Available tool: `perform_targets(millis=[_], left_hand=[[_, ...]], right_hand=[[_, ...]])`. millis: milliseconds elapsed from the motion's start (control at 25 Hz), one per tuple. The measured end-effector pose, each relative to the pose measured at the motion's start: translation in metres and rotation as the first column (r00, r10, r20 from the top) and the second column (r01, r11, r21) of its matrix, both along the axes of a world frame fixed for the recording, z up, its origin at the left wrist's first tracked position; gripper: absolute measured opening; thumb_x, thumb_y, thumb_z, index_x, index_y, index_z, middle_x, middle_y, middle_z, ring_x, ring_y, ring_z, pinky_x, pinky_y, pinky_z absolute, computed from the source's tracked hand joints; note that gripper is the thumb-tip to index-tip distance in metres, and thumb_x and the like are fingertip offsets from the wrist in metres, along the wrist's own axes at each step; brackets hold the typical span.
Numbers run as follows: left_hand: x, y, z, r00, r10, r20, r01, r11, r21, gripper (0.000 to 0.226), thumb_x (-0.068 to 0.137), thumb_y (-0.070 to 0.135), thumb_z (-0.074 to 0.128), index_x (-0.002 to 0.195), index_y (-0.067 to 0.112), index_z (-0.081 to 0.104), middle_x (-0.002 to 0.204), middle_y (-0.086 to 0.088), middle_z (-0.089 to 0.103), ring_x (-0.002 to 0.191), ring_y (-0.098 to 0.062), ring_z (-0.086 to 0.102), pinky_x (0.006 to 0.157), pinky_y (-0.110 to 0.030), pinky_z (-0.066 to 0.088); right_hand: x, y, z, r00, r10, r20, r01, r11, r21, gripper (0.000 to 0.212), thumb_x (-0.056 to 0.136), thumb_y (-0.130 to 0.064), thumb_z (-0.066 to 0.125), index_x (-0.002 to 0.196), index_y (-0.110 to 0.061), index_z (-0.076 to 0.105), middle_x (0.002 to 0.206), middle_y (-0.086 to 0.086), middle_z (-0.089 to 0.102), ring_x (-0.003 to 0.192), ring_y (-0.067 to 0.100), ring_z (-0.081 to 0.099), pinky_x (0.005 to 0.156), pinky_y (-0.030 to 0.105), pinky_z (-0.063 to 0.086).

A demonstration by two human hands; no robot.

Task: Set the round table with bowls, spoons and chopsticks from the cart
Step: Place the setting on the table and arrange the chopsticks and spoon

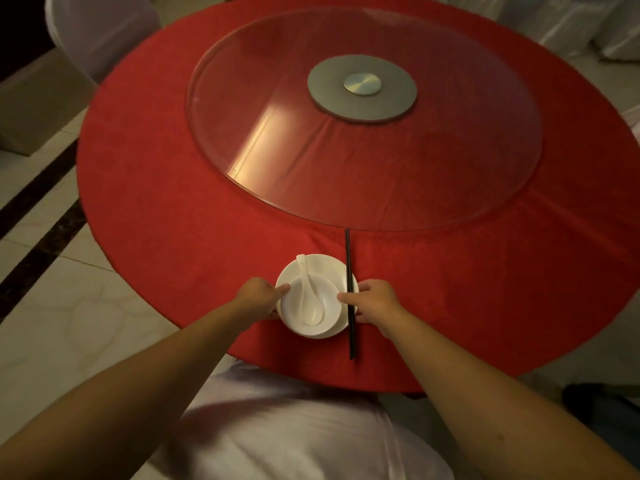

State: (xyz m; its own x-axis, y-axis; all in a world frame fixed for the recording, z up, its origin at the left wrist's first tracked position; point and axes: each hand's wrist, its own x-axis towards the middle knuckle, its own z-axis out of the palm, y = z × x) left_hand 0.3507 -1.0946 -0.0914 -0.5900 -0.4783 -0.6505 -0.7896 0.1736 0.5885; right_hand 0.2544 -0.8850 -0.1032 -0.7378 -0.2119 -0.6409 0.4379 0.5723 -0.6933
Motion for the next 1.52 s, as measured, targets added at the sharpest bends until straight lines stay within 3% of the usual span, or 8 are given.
perform_targets(millis=[240, 360, 560, 880, 1000, 1120, 1280, 1520], left_hand=[[-0.001, -0.007, -0.007, 0.983, -0.179, 0.038, 0.183, 0.969, -0.166, 0.044, 0.093, 0.043, 0.063, 0.065, 0.008, 0.06, 0.066, -0.01, 0.063, 0.071, -0.034, 0.068, 0.067, -0.04, 0.057], [0.001, -0.008, -0.004, 0.986, -0.155, -0.055, 0.13, 0.94, -0.315, 0.033, 0.086, 0.039, 0.071, 0.095, 0.008, 0.069, 0.083, -0.002, 0.064, 0.084, -0.029, 0.066, 0.069, -0.032, 0.046], [0.011, 0.003, -0.004, 0.986, 0.097, -0.137, -0.086, 0.993, 0.086, 0.038, 0.087, 0.005, 0.07, 0.125, 0.002, 0.065, 0.088, -0.011, 0.067, 0.079, -0.031, 0.069, 0.081, -0.046, 0.062], [0.006, 0.009, 0.0, 0.97, 0.216, -0.116, -0.185, 0.955, 0.231, 0.038, 0.089, -0.018, 0.051, 0.122, -0.005, 0.065, 0.101, -0.023, 0.064, 0.086, -0.037, 0.064, 0.082, -0.052, 0.061], [0.0, 0.009, 0.0, 0.964, 0.233, -0.129, -0.198, 0.951, 0.238, 0.037, 0.09, -0.018, 0.051, 0.121, -0.006, 0.065, 0.1, -0.022, 0.063, 0.087, -0.038, 0.064, 0.078, -0.048, 0.06], [-0.003, 0.006, -0.004, 0.969, 0.212, -0.129, -0.182, 0.961, 0.21, 0.037, 0.088, -0.017, 0.052, 0.12, -0.004, 0.067, 0.105, -0.027, 0.068, 0.088, -0.039, 0.067, 0.083, -0.054, 0.061], [-0.012, -0.005, -0.003, 0.983, 0.111, -0.147, -0.103, 0.993, 0.064, 0.037, 0.085, -0.002, 0.063, 0.122, 0.001, 0.069, 0.105, -0.021, 0.072, 0.087, -0.033, 0.069, 0.087, -0.048, 0.06], [-0.044, -0.011, 0.001, 0.976, -0.12, -0.184, 0.098, 0.988, -0.121, 0.029, 0.09, 0.02, 0.063, 0.114, 0.009, 0.074, 0.108, -0.009, 0.074, 0.1, -0.025, 0.069, 0.086, -0.039, 0.057]], right_hand=[[0.001, -0.003, -0.002, 0.998, 0.009, -0.07, -0.006, 0.999, 0.046, 0.029, 0.075, -0.025, 0.085, 0.094, -0.01, 0.07, 0.095, 0.009, 0.075, 0.089, 0.027, 0.073, 0.081, 0.05, 0.062], [0.004, 0.0, 0.003, 0.951, 0.134, -0.278, -0.073, 0.973, 0.219, 0.036, 0.076, -0.035, 0.082, 0.103, -0.02, 0.066, 0.091, -0.006, 0.065, 0.09, 0.019, 0.067, 0.082, 0.038, 0.058], [0.014, -0.007, -0.001, 0.977, 0.041, -0.207, -0.023, 0.995, 0.093, 0.032, 0.079, -0.014, 0.075, 0.11, -0.007, 0.073, 0.074, 0.006, 0.071, 0.069, 0.028, 0.073, 0.075, 0.05, 0.063], [0.014, -0.015, -0.008, 0.993, -0.031, -0.116, 0.036, 0.999, 0.034, 0.035, 0.08, 0.008, 0.058, 0.11, 0.0, 0.073, 0.061, 0.006, 0.064, 0.052, 0.023, 0.063, 0.06, 0.036, 0.055], [0.009, -0.017, -0.007, 0.987, -0.019, -0.157, 0.025, 0.999, 0.035, 0.035, 0.081, 0.006, 0.059, 0.112, -0.002, 0.074, 0.08, 0.013, 0.072, 0.077, 0.035, 0.074, 0.077, 0.049, 0.063], [0.007, -0.02, -0.007, 0.984, -0.005, -0.177, 0.013, 0.999, 0.046, 0.035, 0.082, 0.004, 0.061, 0.114, -0.003, 0.074, 0.101, 0.021, 0.075, 0.096, 0.038, 0.073, 0.086, 0.052, 0.061], [0.004, -0.017, -0.007, 0.986, -0.011, -0.168, 0.021, 0.998, 0.06, 0.035, 0.081, 0.002, 0.063, 0.114, -0.004, 0.073, 0.094, 0.018, 0.076, 0.084, 0.033, 0.075, 0.081, 0.051, 0.062], [-0.005, -0.02, 0.002, 0.974, 0.017, -0.225, 0.0, 0.997, 0.078, 0.031, 0.083, -0.007, 0.063, 0.112, -0.01, 0.075, 0.101, 0.01, 0.075, 0.101, 0.033, 0.072, 0.086, 0.05, 0.061]])
